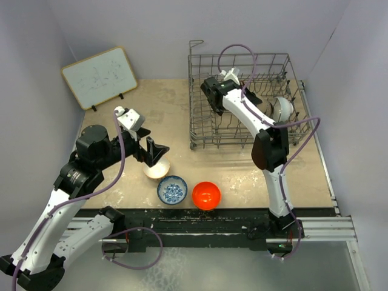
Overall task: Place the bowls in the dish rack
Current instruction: Place the bowl in the dish rack.
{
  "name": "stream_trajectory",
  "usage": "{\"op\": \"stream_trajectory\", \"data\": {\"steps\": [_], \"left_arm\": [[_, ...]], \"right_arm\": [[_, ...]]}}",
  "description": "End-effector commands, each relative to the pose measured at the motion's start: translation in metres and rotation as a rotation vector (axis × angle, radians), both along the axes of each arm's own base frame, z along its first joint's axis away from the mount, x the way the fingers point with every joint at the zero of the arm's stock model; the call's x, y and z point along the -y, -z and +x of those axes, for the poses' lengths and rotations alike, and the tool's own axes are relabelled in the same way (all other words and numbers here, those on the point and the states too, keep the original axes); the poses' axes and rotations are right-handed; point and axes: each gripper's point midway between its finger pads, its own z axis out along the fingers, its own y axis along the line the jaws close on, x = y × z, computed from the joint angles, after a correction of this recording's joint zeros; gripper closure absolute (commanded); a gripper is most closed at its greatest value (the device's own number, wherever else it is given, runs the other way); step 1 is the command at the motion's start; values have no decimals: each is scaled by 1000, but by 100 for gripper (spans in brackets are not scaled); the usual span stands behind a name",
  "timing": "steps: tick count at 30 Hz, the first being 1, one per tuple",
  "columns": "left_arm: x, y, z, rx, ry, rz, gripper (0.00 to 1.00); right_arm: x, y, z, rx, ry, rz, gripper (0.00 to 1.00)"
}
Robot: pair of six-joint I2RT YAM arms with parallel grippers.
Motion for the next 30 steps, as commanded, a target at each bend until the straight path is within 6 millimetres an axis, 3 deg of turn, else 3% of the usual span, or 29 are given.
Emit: {"op": "stream_trajectory", "data": {"steps": [1, 15, 30], "left_arm": [[2, -10, 2, 39, 3, -32, 1], [-1, -8, 2, 42, -6, -20, 1], [-3, -8, 2, 47, -14, -10, 1]], "right_arm": [[4, -36, 2, 27, 15, -162, 100], [-32, 6, 31, -198, -105, -195, 100], [-32, 47, 31, -402, -174, -264, 100]]}}
